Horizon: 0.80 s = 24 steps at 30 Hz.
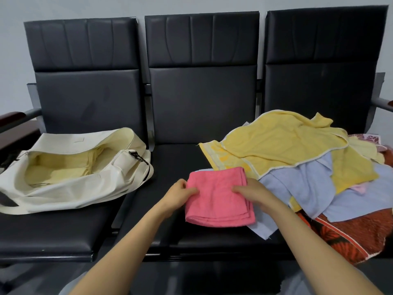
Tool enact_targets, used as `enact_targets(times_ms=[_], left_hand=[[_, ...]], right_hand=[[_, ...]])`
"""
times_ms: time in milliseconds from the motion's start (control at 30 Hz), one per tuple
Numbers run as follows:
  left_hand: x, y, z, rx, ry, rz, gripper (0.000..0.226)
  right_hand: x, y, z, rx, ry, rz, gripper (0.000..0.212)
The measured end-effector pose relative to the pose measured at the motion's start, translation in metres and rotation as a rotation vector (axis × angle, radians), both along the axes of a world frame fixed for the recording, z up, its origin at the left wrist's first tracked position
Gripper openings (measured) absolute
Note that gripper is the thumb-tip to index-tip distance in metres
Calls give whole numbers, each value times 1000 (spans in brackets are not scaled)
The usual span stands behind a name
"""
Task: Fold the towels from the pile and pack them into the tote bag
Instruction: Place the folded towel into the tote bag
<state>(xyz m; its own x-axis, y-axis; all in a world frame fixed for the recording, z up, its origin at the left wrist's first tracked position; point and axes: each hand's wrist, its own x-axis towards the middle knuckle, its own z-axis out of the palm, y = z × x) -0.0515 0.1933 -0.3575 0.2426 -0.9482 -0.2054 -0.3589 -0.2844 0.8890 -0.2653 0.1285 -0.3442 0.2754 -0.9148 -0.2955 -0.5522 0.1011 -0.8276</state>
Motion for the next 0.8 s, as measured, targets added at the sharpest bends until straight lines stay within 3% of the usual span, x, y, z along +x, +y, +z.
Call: enact_targets(times_ms=[67, 133, 200, 267, 333, 467, 600, 800], left_hand=[[7, 2, 11, -111, 246, 41, 26], [17, 4, 18, -226, 483, 28, 47], [21, 8, 24, -298, 494, -26, 44], [20, 12, 25, -330, 435, -76, 34], [20, 13, 24, -348, 375, -90, 45], [27, 12, 21, -411, 43, -32, 77], [20, 17, 22, -453, -317, -9, 75], [12, 18, 21, -462, -455, 35, 73]], right_hand=[[-4, 2, 12, 27, -257, -41, 27], [-9, -1, 18, -2, -415, -77, 56], [-10, -4, 20, -49, -503, -21, 65], [-7, 0, 24, -90, -510, 65, 44], [-5, 2, 27, -135, -483, 111, 36], [-3, 6, 29, -316, -360, 175, 59], [6, 9, 21, -575, -26, 170, 62], [15, 11, 16, -741, 178, 43, 62]])
